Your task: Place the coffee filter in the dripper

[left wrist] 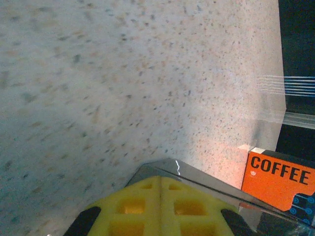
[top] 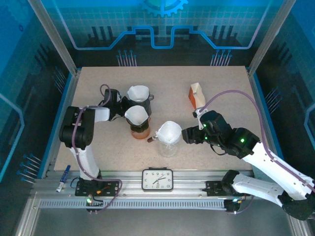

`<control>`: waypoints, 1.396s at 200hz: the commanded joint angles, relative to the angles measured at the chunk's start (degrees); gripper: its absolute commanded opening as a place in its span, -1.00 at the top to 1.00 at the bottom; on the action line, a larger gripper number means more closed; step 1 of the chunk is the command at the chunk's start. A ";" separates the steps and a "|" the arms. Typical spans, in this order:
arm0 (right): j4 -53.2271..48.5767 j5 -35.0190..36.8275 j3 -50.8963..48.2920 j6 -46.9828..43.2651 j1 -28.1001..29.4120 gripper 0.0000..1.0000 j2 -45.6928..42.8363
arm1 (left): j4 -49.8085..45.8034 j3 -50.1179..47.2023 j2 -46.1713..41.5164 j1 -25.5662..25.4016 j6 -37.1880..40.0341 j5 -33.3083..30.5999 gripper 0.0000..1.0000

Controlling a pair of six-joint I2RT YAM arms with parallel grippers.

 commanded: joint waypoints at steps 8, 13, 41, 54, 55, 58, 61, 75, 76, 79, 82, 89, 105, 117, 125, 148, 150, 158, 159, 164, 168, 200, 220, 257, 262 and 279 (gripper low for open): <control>-1.33 -0.13 0.60 1.13 -0.55 -0.50 -0.85 | -0.31 4.60 3.71 -1.32 2.69 4.53 1.00; -1.38 -0.17 0.63 1.16 -0.55 -0.50 -0.90 | -0.37 5.29 4.20 -1.50 2.78 4.93 1.00; -1.60 -0.23 0.76 1.59 -0.56 -0.51 -0.90 | -1.95 9.60 6.39 -3.09 3.75 6.54 1.00; -1.60 -0.31 0.83 1.75 -0.56 -0.51 -0.90 | -2.66 11.29 7.25 -3.63 4.30 7.03 1.00; -1.60 -0.29 0.84 1.76 -0.55 -0.51 -0.90 | -2.69 11.44 7.33 -3.68 4.34 7.06 1.00; -1.60 -0.33 0.89 1.77 -0.60 -0.51 -0.90 | -2.78 11.82 7.56 -3.76 4.39 7.29 1.00; -1.60 -0.35 0.86 1.84 -0.56 -0.51 -0.88 | -2.93 12.11 7.76 -3.81 4.45 7.42 1.00; -1.62 -0.36 0.86 1.94 -0.55 -0.51 -0.90 | -3.40 13.30 8.44 -3.90 4.62 8.03 1.00; -1.66 -0.35 0.86 1.94 -0.55 -0.51 -0.90 | -3.41 13.36 8.45 -3.90 4.63 8.14 1.00; -1.65 -0.35 0.85 1.95 -0.55 -0.51 -0.90 | -3.54 13.53 8.59 -3.90 4.63 8.23 1.00; -1.61 -0.35 0.77 2.02 -0.58 -0.51 -0.86 | -3.66 13.66 8.66 -3.90 4.71 8.28 1.00; -1.61 -0.43 0.76 2.07 -0.55 -0.51 -0.90 | -4.09 13.89 8.75 -3.90 4.85 8.26 1.00; -1.51 -0.36 0.67 2.12 -0.47 -0.51 -0.90 | -5.54 14.37 8.52 -3.90 5.32 7.73 1.00; -1.35 -0.41 0.59 2.12 -0.50 -0.51 -0.86 | -6.01 14.21 7.91 -3.81 5.37 6.78 1.00; -1.25 -0.42 0.56 2.12 -0.54 -0.51 -0.82 | -6.85 14.04 7.34 -3.68 5.55 5.68 1.00; -1.08 -0.44 0.54 2.04 -0.50 -0.52 -0.88 | -8.11 13.15 6.02 -2.95 5.60 3.39 1.00; -1.07 -0.48 0.53 2.04 -0.50 -0.52 -0.90 | -8.18 12.98 5.96 -2.78 5.58 3.27 1.00; -0.99 -0.48 0.50 2.01 -0.52 -0.52 -0.90 | -8.36 12.58 5.56 -2.54 5.60 2.86 1.00; -0.99 -0.50 0.50 2.02 -0.54 -0.52 -0.90 | -8.48 12.48 5.51 -2.52 5.64 2.69 1.00; -0.99 -0.38 0.55 1.95 -0.53 -0.52 -0.89 | -9.02 12.29 5.23 -2.27 5.67 2.19 1.00; -0.99 -0.44 0.50 1.95 -0.49 -0.52 -0.90 | -9.28 12.06 5.06 -2.12 5.72 1.76 1.00; -0.74 -0.33 0.45 1.77 -0.53 -0.52 -1.08 | -10.23 8.47 1.68 -0.53 5.35 -1.95 1.00; -0.38 -0.26 0.21 1.60 -0.51 -0.52 -1.15 | -11.79 5.01 -2.70 -0.04 5.17 -6.27 1.00; 0.85 -0.17 -0.63 1.29 -0.55 -0.53 -1.34 | -13.66 -1.91 -10.56 -0.03 3.08 -12.64 1.00; 0.99 -0.18 -0.68 1.16 -0.61 -0.53 -1.34 | -13.87 -2.91 -11.59 -0.03 2.76 -13.20 1.00; 1.38 -0.09 -1.10 0.99 -0.56 -0.53 -1.50 | -13.32 -7.32 -14.80 -0.03 1.55 -14.86 1.00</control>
